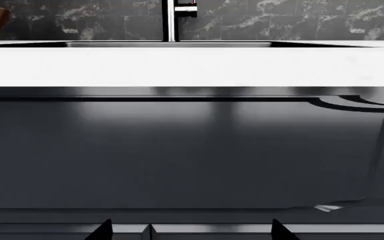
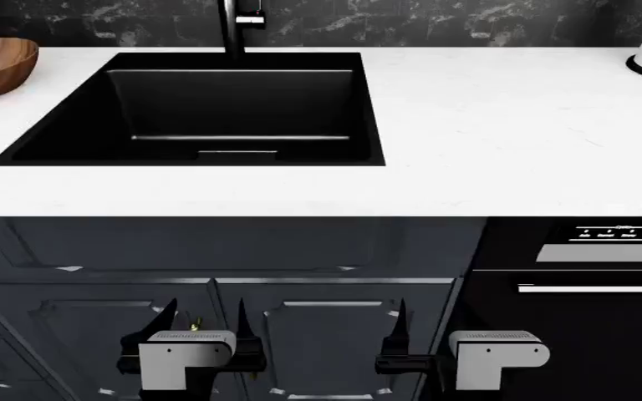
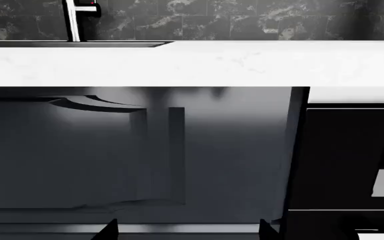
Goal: Stack the bowls in the sink.
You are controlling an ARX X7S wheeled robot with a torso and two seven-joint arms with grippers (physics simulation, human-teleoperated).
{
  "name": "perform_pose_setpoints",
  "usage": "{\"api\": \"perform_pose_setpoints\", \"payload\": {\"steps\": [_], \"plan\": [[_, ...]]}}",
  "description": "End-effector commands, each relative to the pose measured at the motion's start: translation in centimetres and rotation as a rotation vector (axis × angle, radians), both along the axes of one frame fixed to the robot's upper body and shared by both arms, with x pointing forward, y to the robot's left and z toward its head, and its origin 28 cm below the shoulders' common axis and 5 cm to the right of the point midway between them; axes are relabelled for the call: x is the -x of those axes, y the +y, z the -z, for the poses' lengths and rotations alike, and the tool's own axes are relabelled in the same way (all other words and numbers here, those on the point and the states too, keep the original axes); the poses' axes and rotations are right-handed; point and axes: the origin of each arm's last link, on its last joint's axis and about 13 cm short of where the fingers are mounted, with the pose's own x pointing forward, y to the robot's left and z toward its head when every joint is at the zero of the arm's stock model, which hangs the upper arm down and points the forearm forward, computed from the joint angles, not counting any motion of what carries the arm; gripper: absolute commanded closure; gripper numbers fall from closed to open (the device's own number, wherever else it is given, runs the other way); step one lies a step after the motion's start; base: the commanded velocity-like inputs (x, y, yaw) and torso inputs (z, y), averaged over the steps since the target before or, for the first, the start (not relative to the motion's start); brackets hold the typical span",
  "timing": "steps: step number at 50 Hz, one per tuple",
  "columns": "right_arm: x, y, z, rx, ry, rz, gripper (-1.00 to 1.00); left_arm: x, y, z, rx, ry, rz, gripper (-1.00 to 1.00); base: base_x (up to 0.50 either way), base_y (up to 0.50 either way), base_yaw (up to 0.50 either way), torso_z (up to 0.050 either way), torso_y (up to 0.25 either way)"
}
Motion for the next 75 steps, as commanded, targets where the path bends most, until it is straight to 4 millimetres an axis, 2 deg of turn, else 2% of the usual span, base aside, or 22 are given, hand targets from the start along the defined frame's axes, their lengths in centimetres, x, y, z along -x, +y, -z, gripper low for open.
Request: {"api": "perform_pose_setpoints", "payload": {"steps": [1,21,75], "plan": [[0.04,0.09,-0.06,0.003,0.002,-0.002,-1.0,-0.01,0.0,0.01,-0.004,-0.001,0.001,-1.0,0.0,0.0,0.0,0.0,0.0],[-0.06,0.05,-0.21,0.001,-0.013,-0.001,-1.0,0.04,-0.05,0.0,-0.025,-0.004,0.01,-1.0,0.0,0.01,0.0,0.0,0.0],[-0.04,0.25,-0.1,0.004,-0.002,-0.036,-1.0,0.09,-0.05,-0.03,-0.024,0.001,0.012,-1.0,0.0,0.5,0.0,0.0,0.0]]}}
